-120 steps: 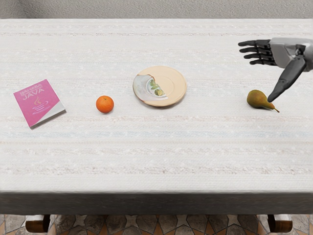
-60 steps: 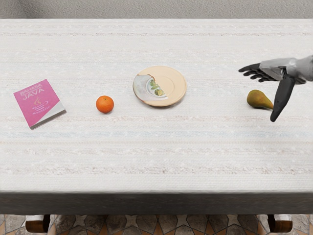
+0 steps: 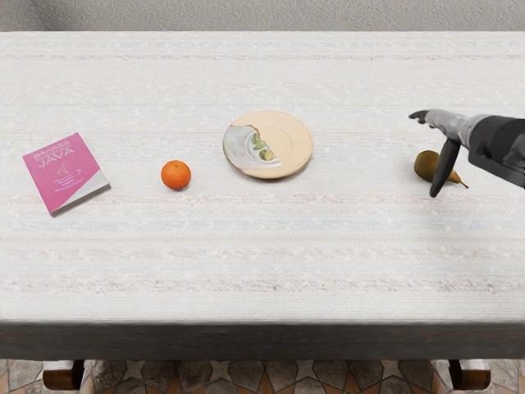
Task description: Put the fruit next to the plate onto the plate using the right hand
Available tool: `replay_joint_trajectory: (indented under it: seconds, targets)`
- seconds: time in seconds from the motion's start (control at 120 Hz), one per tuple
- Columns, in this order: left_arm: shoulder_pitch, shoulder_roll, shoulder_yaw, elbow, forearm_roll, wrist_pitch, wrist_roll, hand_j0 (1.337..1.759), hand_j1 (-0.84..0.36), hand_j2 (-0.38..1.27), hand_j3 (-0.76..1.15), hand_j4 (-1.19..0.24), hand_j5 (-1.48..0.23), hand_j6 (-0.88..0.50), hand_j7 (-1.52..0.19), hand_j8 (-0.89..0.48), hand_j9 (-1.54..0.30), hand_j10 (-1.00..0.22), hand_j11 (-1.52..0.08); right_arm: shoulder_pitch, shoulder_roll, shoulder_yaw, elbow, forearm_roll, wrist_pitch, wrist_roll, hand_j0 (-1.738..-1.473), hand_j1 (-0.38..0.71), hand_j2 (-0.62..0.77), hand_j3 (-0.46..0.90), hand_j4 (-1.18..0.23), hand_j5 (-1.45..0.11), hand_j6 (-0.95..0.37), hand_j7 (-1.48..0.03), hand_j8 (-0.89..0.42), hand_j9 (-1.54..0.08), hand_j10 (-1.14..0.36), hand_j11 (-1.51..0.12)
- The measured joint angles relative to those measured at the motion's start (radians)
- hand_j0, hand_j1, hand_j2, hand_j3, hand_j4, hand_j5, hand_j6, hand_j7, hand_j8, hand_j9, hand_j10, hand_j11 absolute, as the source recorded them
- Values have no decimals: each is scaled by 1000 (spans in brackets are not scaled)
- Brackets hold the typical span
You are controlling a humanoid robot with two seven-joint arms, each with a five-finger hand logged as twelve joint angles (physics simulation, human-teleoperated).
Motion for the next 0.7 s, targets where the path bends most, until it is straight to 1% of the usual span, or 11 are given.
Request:
replay_joint_trajectory:
  seconds: [0.133,0.325,0.383,0.558,0.7]
  targets:
    - [0,0,0,0,0,0,0,1658,349,0,0,0,0,0,0,0,0,0,0,-10,54,-26,-77,-33,-22,-1,-1658,-215,-21,0,-118,-148,-121,-147,-119,-148,-117,-147]
    - [0,0,0,0,0,0,0,1658,349,0,0,0,0,0,0,0,0,0,0,-14,83,-72,-106,-52,-124,-2,-1658,-129,-34,0,-190,-241,-192,-241,-191,-241,-189,-241]
    - [0,0,0,0,0,0,0,1658,349,0,0,0,0,0,0,0,0,0,0,-18,90,-77,-115,-60,-152,-2,-1658,-114,-37,0,-203,-258,-205,-257,-203,-258,-202,-257]
    - [1,0,0,0,0,0,0,1658,349,0,0,0,0,0,0,0,0,0,0,-37,157,-91,-200,-104,-181,-2,-1658,-88,-41,0,-224,-286,-226,-285,-224,-285,-223,-285]
    - [0,0,0,0,0,0,0,1658,349,0,0,0,0,0,0,0,0,0,0,-39,176,-116,-243,-112,-185,-2,-1658,-78,-42,0,-232,-297,-234,-296,-233,-296,-231,-296]
